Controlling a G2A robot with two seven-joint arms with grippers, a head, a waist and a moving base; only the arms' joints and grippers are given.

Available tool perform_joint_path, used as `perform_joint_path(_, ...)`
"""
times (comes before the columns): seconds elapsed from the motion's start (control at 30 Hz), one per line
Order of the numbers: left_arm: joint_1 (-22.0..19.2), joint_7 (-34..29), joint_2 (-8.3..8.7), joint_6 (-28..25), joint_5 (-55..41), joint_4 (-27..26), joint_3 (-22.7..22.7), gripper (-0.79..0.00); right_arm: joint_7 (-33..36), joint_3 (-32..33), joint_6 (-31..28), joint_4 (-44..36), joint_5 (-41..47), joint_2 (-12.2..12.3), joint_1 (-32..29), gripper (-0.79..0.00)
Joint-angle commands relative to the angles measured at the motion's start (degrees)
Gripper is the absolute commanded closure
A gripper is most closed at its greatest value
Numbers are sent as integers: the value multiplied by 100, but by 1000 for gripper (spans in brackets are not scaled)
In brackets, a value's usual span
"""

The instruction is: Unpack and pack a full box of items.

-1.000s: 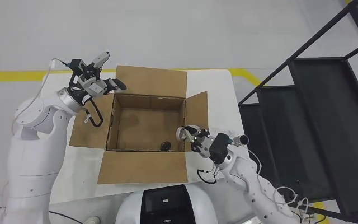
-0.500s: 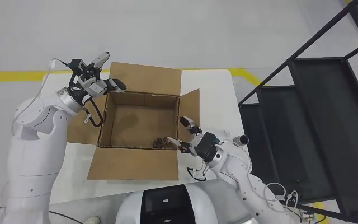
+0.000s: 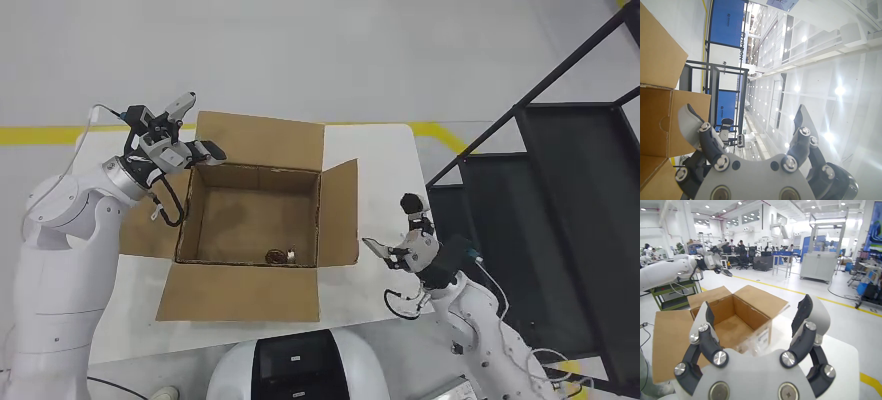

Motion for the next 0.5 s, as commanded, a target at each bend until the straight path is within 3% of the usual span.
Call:
perform_joint_path(0.0,0,0,0,0,0,0,0,-785,243,346,-7,114,55,32,-228,-785)
perform_joint_path(0.23,0,0,0,0,0,0,0,-785,615,1023,93,787,424,70,-754,-785)
perform_joint_path(0.47,0,0,0,0,0,0,0,-785,765,1018,652,1781,242,38,-553,-785)
